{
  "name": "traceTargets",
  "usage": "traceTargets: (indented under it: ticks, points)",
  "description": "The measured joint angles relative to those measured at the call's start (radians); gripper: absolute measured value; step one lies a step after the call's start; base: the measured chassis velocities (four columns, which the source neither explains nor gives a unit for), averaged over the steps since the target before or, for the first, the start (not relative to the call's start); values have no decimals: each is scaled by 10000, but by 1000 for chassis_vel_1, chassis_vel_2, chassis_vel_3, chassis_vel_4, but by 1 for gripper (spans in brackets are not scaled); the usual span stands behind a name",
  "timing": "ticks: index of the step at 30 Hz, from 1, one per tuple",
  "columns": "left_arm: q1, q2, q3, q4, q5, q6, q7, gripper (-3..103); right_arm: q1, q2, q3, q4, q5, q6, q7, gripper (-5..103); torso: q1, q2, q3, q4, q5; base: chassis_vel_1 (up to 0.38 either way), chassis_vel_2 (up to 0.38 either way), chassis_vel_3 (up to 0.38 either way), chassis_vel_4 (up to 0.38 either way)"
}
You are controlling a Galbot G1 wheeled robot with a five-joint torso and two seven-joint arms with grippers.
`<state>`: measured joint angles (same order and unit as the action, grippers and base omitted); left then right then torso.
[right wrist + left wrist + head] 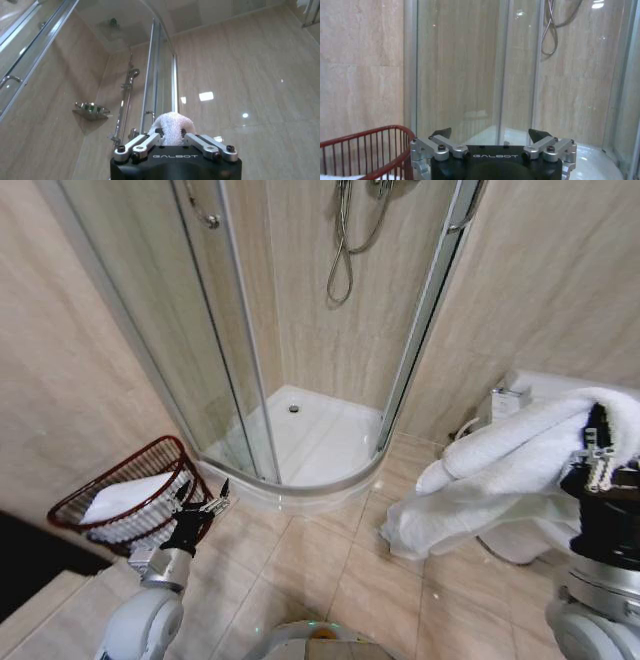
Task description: Discard the used towel into the hamper.
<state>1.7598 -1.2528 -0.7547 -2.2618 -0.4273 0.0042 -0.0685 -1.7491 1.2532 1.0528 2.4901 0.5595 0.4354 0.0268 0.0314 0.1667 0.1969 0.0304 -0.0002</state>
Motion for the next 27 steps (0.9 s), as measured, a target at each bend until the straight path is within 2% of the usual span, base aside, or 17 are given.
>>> traceTargets:
  ticks: [11,27]
  points:
    - [-10,0,0,0,0,0,0,100,-6,9,6,-17,2,10,-92,8,-7,-61,-37,-3,2,-47,37,65,-38]
    - [-8,0,1,0,0,0,0,100,0,-20,20,12,43,31,-97,8,-23,-98,-77,-5,2,14,3,2,8]
